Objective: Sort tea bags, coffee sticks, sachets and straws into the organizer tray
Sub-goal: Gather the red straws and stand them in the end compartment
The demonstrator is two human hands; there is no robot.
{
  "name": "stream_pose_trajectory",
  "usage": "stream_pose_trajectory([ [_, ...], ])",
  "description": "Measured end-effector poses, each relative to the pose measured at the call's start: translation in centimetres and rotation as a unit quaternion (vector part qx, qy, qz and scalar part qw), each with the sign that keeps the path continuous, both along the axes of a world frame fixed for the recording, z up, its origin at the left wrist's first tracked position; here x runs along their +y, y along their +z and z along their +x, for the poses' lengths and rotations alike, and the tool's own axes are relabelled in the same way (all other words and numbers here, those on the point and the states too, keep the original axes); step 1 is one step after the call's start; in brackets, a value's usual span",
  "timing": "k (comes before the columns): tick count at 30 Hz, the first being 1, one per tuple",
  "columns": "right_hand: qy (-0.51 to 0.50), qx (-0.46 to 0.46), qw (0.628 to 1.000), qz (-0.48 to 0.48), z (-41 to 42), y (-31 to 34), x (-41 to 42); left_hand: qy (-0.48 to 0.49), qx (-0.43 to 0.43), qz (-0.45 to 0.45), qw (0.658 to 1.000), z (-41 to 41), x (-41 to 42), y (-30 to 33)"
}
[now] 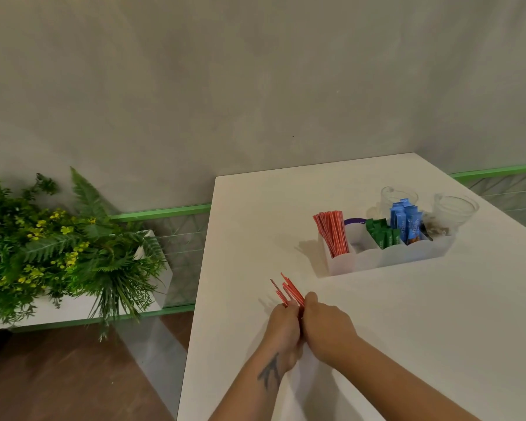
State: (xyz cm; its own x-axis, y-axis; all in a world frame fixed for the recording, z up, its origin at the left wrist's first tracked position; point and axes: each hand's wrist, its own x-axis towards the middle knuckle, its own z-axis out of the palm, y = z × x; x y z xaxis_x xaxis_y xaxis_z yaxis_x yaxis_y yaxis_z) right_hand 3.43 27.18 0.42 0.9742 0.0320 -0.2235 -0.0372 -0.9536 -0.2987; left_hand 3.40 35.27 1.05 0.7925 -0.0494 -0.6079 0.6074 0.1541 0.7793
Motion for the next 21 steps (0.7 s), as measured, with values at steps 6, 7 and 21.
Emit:
stream_pose_trajectory([
  [6, 0.065, -0.031, 0.996, -0.051, -0.6, 0.5, -0.2, 0.019, 0.053, -0.062, 0.996, 1.1, -0.4, -0.1],
  [7, 0.074, -0.035, 0.995, -0.058, -0.6, 0.5, -0.2, 0.022, 0.055, -0.067, 0.996, 1.3, -0.4, -0.2],
  [21, -0.013, -0.220, 0.967, 0.127, 0.4, 6.7, -2.8, -0.035, -0.302, 0.098, 0.948, 2.8, -1.6, 0.9],
])
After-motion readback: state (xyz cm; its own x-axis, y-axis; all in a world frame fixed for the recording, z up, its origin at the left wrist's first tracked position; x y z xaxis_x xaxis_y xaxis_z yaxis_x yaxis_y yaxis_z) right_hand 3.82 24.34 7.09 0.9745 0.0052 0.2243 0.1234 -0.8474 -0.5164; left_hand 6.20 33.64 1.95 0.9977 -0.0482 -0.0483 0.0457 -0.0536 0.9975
